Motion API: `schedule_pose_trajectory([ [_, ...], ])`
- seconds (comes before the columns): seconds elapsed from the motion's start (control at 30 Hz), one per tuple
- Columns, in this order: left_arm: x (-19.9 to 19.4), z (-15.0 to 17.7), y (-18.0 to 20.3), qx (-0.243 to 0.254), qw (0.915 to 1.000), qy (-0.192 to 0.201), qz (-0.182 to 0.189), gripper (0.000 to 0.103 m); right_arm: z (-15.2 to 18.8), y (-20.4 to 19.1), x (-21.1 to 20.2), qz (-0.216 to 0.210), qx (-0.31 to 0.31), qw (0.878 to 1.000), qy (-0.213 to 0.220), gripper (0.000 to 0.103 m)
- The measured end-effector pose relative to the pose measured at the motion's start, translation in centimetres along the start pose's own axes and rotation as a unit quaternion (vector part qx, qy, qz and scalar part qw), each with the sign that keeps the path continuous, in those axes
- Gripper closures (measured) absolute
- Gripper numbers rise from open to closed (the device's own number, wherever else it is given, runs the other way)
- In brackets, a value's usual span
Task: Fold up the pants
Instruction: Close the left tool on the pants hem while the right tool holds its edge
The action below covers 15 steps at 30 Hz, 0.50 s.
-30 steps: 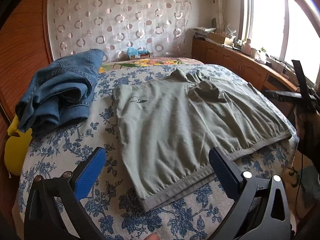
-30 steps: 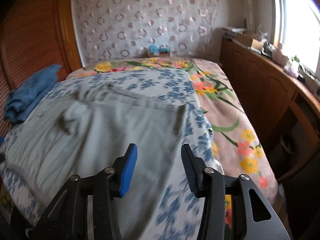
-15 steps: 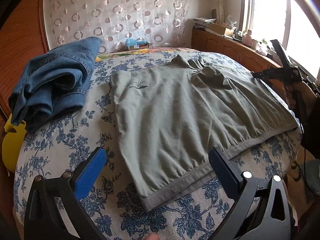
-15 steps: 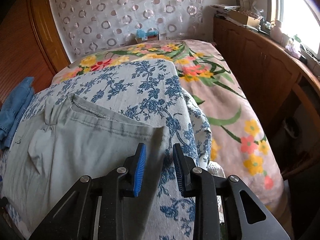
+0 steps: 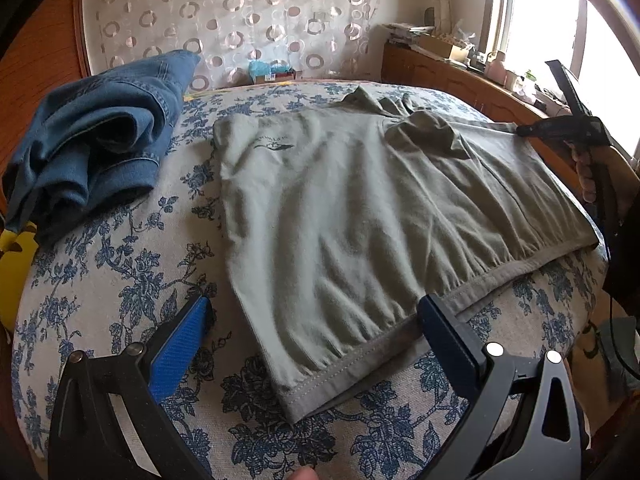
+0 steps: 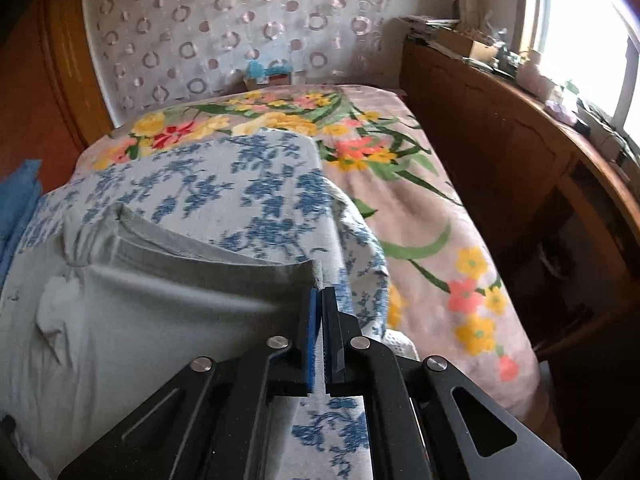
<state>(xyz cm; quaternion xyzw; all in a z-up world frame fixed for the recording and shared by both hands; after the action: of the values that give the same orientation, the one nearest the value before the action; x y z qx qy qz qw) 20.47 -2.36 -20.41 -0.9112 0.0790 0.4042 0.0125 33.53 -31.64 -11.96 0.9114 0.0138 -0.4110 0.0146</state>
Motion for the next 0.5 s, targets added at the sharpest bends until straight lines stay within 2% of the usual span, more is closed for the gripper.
schedule_pose_trajectory([
  [0.07,0.0,0.0,0.0,-0.001,1.0,0.0,0.001,0.0,-0.2,0.2,-0.2,0.009,-0.007,1.0,0.012,0.101],
  [0.17,-0.2,0.0,-0.2,-0.005,1.0,-0.001,0.0,0.0,0.6,0.0,-1.7,-0.003,0.0,1.0,0.011,0.096],
  [0.3,-1.0,0.4,-0.7,-0.014,0.9999,0.002,0.005,0.001,2.1,-1.6,-5.0,-0.034,-0.028,0.998,0.037,0.091],
  [0.4,-1.6,0.6,-1.2,-0.022,0.9997,0.003,0.008,0.004,4.3,-3.0,-7.5,-0.067,-0.046,0.995,0.05,0.075],
  [0.47,-1.8,0.8,-1.6,-0.03,0.9995,0.003,0.011,0.006,5.8,-3.6,-9.0,-0.078,-0.059,0.994,0.057,0.057],
  [0.5,-2.1,0.9,-1.8,-0.036,0.9993,0.004,0.012,0.008,6.6,-3.9,-9.6,-0.086,-0.062,0.993,0.059,0.055],
])
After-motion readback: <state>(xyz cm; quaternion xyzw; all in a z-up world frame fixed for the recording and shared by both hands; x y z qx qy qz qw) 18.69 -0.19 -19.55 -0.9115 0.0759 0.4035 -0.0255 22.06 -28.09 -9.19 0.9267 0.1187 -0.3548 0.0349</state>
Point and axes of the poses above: each gripper's, at about its wrist camera, not at the fingertips, and x roughly the way its jaws point, y to its right, z to its underside, the point moved 9 cm from there along x, roughly the way its jaws point, and after that the axes turned 1 degree about x, right-handed, at the moved point
